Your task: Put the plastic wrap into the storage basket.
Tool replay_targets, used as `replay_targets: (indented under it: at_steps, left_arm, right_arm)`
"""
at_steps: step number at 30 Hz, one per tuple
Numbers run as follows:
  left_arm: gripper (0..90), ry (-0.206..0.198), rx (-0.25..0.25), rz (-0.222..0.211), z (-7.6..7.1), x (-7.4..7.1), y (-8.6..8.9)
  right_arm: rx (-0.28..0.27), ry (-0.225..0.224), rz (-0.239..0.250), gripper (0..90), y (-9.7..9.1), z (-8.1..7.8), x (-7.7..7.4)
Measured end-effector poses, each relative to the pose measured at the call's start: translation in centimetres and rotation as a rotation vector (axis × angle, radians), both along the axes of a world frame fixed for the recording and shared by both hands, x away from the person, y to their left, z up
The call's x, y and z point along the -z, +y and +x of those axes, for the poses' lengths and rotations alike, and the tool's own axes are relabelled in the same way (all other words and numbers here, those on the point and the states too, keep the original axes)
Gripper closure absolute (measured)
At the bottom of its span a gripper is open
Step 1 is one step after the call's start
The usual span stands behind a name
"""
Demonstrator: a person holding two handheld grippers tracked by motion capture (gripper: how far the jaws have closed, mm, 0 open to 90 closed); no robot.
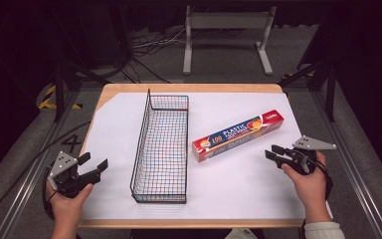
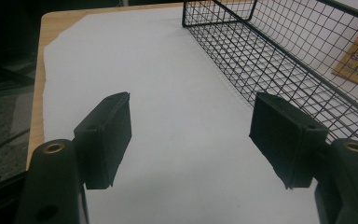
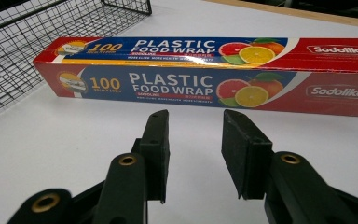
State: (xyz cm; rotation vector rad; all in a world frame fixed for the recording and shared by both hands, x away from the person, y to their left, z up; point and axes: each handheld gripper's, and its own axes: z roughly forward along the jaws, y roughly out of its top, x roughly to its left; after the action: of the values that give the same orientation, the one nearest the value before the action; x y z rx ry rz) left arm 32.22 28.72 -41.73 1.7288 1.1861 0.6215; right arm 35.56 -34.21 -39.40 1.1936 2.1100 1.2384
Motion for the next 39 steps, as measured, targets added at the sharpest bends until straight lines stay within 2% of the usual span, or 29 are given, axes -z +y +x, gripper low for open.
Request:
replay_targets:
  at_steps: [8, 13, 16, 18, 21, 30, 37, 39]
  left_arm:
    - [29.6, 0.004, 0.018, -0.007, 0.1, 0.0, -0.3]
    - [29.8, 0.006, 0.013, -0.015, 0.2, 0.0, -0.3]
    - [30.2, 0.011, 0.011, -0.009, 0.3, 0.0, -0.4]
    - [30.2, 0.011, 0.012, -0.004, 0.3, 0.0, -0.5]
    - [30.2, 0.008, 0.015, 0.005, 0.2, -0.2, -0.6]
    - [30.2, 0.011, 0.0, -0.01, -0.3, -0.1, 0.1]
    - [29.8, 0.011, -0.014, -0.022, -0.5, -0.1, 0.6]
    - [29.7, 0.011, -0.012, -0.023, -0.4, 0.0, 0.6]
  right_arm:
    - [-0.001, 0.009, 0.011, 63.8, -0.2, -0.1, -0.1]
    - [-0.026, 0.04, 0.042, 68.0, 0.2, 0.2, -0.5]
    - [-0.045, 0.077, 0.038, 73.2, 0.9, 0.5, -1.1]
    - [-0.055, 0.083, 0.038, 74.0, 1.1, 0.7, -1.3]
    - [-0.099, 0.096, 0.041, 78.4, 2.4, 1.5, -2.3]
    - [-0.166, 0.115, 0.035, 81.0, 5.4, 3.7, -3.9]
    - [-0.171, 0.134, 0.021, 81.1, 7.6, 5.7, -4.9]
    - [-0.174, 0.137, 0.002, 81.3, 8.3, 6.3, -5.2]
